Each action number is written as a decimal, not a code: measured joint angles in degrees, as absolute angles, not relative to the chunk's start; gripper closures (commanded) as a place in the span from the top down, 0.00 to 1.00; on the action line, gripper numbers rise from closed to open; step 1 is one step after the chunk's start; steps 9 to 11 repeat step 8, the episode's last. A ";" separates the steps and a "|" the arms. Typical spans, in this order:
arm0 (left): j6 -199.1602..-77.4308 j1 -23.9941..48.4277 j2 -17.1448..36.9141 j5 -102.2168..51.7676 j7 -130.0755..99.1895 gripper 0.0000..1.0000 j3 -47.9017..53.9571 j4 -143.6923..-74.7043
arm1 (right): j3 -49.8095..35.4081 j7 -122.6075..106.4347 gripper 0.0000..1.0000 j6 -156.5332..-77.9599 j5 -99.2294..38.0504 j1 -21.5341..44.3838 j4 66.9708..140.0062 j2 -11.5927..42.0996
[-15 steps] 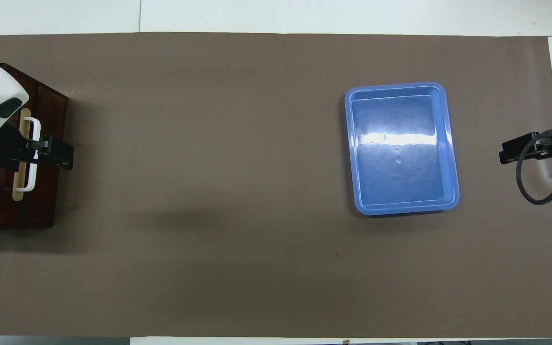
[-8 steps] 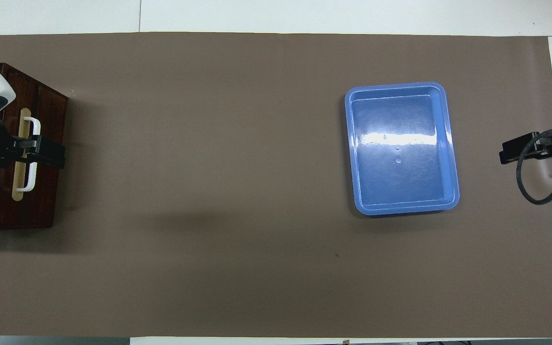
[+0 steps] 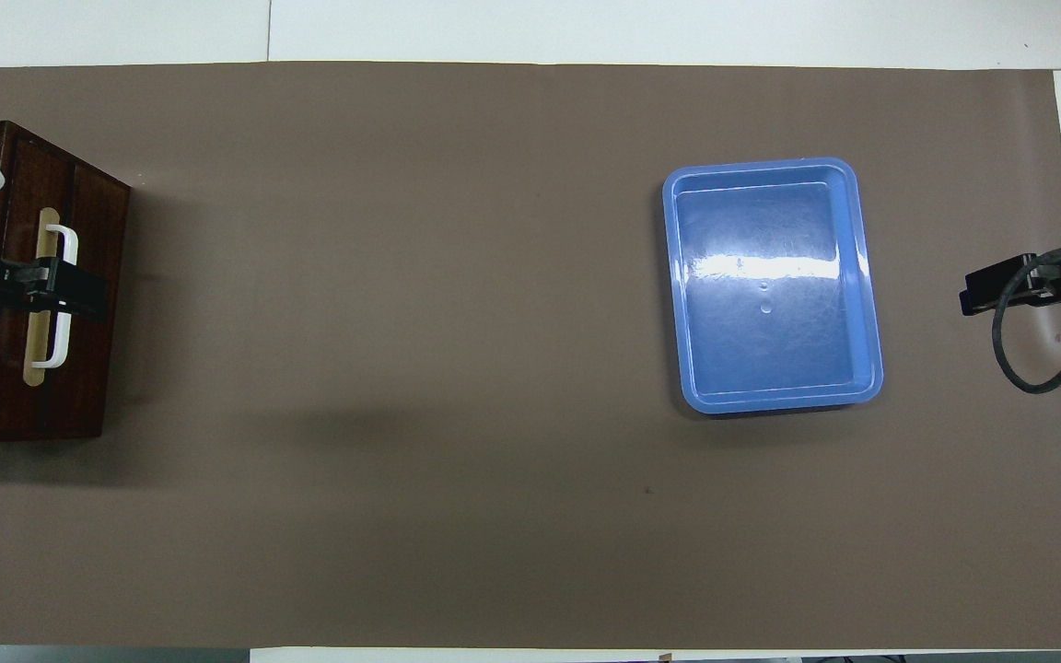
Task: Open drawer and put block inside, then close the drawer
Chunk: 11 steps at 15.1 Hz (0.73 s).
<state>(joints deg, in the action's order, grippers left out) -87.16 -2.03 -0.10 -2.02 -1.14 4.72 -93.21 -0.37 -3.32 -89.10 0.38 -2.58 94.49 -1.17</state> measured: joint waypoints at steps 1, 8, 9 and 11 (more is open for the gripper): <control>-87.16 -1.98 -0.11 -2.26 -1.14 1.00 4.93 -93.13 | -0.37 -3.32 1.00 -89.10 0.38 -2.58 94.49 -1.17; -87.17 -1.81 -0.12 -2.38 -1.14 1.00 6.56 -91.78 | -0.37 -3.32 1.00 -89.10 0.38 -2.58 94.49 -1.17; -87.17 -1.81 -0.12 -2.38 -1.14 1.00 6.56 -91.78 | -0.37 -3.32 1.00 -89.10 0.38 -2.58 94.49 -1.17; -87.17 -1.81 -0.12 -2.38 -1.14 1.00 6.56 -91.78 | -0.37 -3.32 1.00 -89.10 0.38 -2.58 94.49 -1.17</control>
